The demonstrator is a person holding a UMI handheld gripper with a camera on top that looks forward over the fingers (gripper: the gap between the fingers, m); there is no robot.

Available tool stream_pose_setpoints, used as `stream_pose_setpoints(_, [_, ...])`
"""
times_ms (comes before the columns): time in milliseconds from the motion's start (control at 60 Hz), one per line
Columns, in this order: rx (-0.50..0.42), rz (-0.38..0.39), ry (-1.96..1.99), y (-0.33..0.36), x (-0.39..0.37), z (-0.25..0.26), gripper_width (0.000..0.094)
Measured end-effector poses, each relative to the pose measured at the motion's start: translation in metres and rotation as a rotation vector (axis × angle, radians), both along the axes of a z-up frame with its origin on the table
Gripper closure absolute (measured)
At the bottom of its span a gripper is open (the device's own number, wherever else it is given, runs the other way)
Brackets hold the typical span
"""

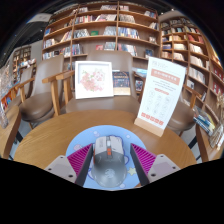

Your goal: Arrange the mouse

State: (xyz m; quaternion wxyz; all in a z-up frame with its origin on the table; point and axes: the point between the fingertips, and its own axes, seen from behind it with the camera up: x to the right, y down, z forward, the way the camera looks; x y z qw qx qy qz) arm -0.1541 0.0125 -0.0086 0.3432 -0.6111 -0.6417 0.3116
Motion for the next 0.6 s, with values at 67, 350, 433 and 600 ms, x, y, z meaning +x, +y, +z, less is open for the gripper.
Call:
stream_pose_setpoints(67, [0.015, -0.010, 0.003, 0.003, 0.002, 0.005, 0.0099])
stream_pose_setpoints(350, [-0.041, -0.038, 0.023, 0.011, 0.093, 0.068, 0.0087])
stream_pose_setpoints(433, [-0.057, -0.052, 0.037, 0.016, 0.137, 0.085, 0.0084])
stream_pose_setpoints(600, [-0.067, -0.074, 0.038, 0.023, 0.229, 0.104, 0.0079])
